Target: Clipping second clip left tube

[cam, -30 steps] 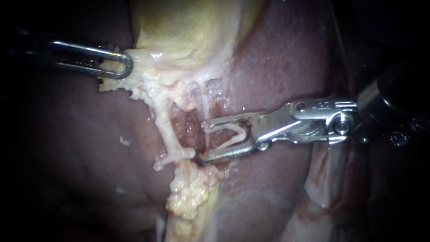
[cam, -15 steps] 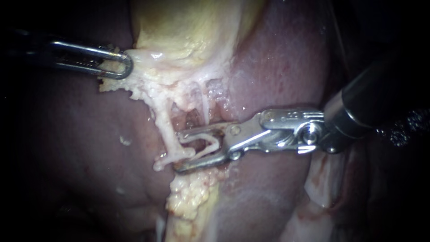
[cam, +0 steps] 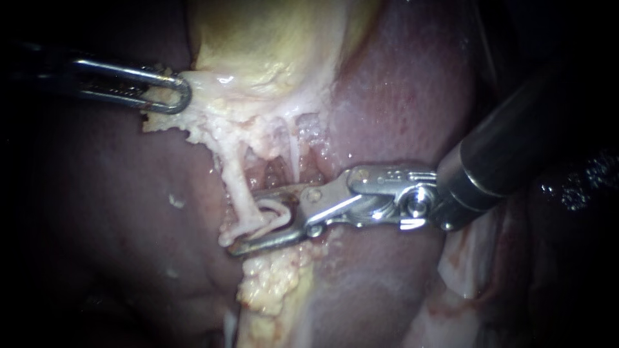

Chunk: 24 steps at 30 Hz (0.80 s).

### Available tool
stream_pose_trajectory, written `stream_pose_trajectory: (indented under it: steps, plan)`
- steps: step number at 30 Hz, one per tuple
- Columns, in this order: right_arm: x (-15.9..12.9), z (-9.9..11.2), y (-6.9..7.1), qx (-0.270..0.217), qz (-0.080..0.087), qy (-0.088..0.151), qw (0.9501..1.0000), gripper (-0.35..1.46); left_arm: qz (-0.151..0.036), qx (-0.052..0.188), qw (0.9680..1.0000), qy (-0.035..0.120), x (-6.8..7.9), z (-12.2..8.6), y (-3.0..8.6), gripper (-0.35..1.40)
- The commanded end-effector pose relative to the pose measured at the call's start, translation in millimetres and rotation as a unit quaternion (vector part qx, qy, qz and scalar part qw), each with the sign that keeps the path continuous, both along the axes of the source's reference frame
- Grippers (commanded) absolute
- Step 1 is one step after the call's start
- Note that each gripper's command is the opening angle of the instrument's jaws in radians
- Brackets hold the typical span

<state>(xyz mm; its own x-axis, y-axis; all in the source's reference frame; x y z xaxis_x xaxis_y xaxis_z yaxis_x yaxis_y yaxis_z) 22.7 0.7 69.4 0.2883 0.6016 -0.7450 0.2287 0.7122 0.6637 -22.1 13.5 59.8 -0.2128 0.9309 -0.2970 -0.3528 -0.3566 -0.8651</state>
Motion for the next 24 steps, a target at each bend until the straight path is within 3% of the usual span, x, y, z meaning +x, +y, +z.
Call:
stream_pose_trajectory:
  steps: [1,6,17,24]
  plan:
    - [0.2,0.0,0.0,0.005,-0.001,0.004,1.0,0.45,0.0,0.0,1.0,0.0,0.0,0.0,0.0,-0.35]
    - [1.2,0.2,-0.1,0.016,0.007,0.017,0.9997,0.47,0.0,0.0,1.0,0.0,-0.1,0.0,0.0,-0.35]
    - [1.7,0.8,-1.1,0.029,0.006,0.011,0.9995,0.48,0.0,0.0,1.0,0.0,-0.1,0.0,0.0,-0.35]
    - [1.7,-1.1,-2.4,0.031,-0.006,0.019,0.9993,0.47,0.0,0.0,1.0,0.0,-0.1,0.0,0.0,-0.35]
